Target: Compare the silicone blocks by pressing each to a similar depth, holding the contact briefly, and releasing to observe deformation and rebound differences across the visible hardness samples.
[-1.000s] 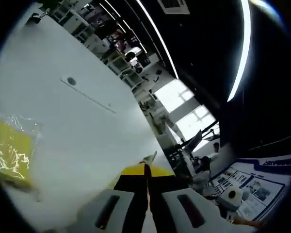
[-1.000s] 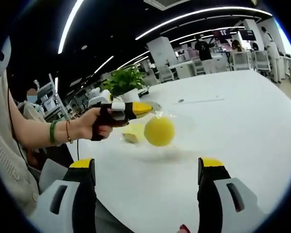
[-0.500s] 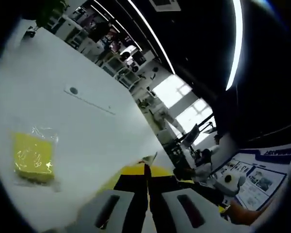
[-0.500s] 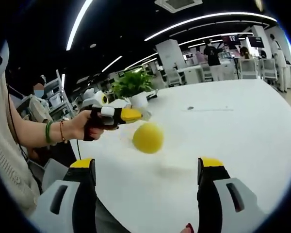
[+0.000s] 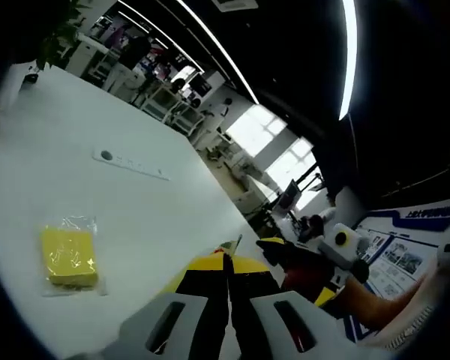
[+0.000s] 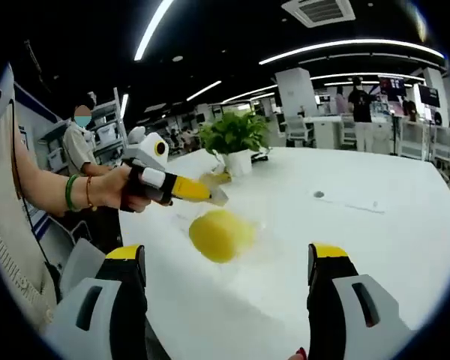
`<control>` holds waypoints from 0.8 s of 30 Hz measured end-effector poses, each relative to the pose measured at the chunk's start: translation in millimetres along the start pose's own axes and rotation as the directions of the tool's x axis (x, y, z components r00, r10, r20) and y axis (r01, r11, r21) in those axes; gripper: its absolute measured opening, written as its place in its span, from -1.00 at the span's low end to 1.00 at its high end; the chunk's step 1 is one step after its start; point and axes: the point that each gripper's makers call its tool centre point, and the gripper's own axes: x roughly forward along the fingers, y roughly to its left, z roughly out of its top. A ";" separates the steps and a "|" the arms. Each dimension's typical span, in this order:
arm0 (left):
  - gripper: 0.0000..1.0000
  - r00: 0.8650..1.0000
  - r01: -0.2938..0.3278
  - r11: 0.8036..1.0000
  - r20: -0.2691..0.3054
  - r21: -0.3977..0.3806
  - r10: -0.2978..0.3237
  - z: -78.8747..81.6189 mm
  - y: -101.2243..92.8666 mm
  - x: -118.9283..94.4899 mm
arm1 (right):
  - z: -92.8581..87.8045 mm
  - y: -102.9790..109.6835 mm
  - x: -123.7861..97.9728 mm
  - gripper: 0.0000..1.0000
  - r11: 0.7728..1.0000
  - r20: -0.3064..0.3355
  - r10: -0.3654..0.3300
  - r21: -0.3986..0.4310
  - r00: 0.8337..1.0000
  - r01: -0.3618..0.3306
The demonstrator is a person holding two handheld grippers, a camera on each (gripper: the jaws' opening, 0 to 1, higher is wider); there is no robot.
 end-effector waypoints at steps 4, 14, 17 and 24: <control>-1.00 0.999 0.049 0.999 -0.008 0.004 -0.049 8.1 -14.5 -2.9 | 3.8 2.5 11.5 0.69 0.999 -0.041 0.054 0.001 0.998 -0.054; -1.00 0.987 0.159 0.986 -0.032 0.055 -0.158 26.5 -53.4 -5.1 | 22.9 9.1 44.8 0.69 0.984 -0.087 0.130 -0.113 0.988 -0.139; -1.00 0.984 0.176 0.981 -0.053 0.087 -0.172 26.7 -61.6 -5.7 | 26.4 11.6 52.2 0.66 0.979 -0.092 0.140 -0.135 0.986 -0.151; -1.00 0.975 0.211 0.974 -0.095 0.089 -0.202 24.4 -63.2 -7.1 | 24.8 29.0 68.6 0.37 0.956 -0.117 0.233 -0.155 0.965 -0.249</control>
